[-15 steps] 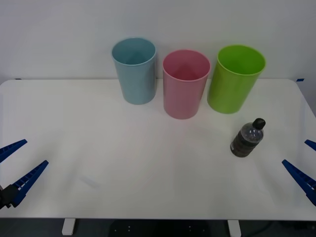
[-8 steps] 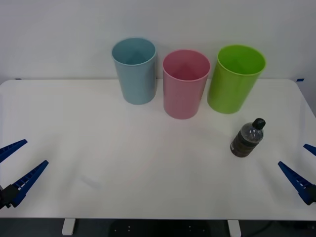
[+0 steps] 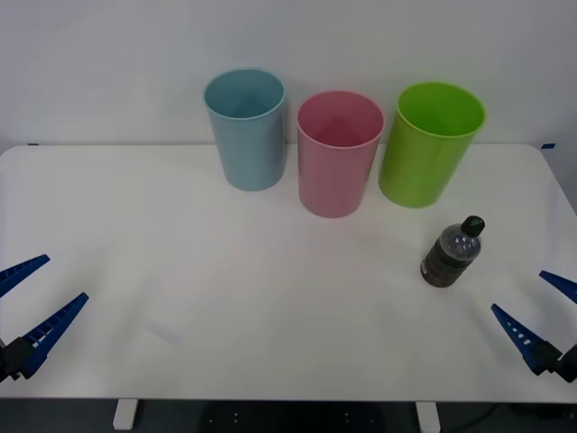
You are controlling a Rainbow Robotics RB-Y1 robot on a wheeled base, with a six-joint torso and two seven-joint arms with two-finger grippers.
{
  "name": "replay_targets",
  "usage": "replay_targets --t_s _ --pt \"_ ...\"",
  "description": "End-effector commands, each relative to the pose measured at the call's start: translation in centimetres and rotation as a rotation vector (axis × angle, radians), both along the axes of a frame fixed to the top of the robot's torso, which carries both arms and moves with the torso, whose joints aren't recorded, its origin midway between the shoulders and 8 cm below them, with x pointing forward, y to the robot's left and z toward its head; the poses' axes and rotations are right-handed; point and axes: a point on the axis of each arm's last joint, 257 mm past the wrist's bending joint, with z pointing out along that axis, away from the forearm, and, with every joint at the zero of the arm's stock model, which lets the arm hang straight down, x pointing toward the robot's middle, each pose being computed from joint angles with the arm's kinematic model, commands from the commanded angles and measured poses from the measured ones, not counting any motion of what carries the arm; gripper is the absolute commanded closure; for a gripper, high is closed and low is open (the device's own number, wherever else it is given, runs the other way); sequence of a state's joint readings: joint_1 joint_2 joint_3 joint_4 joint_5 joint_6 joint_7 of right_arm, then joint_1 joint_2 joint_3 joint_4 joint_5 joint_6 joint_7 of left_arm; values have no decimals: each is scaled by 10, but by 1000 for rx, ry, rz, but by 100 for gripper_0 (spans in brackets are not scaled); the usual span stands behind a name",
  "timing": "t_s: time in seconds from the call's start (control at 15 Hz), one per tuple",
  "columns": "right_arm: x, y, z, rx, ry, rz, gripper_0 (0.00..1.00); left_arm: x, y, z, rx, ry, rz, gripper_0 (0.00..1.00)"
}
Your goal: Grasp the object on the table and drop it into the matching bin: aluminum can to the light blue bin, PET bottle to the pink bin.
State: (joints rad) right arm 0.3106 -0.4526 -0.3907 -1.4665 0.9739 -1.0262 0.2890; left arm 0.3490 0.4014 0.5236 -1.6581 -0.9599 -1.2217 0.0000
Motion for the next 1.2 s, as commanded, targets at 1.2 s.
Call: replay_targets --t_s 1.2 --pt "83 50 -41 11 25 29 0 0 0 0 0 0 0 0"
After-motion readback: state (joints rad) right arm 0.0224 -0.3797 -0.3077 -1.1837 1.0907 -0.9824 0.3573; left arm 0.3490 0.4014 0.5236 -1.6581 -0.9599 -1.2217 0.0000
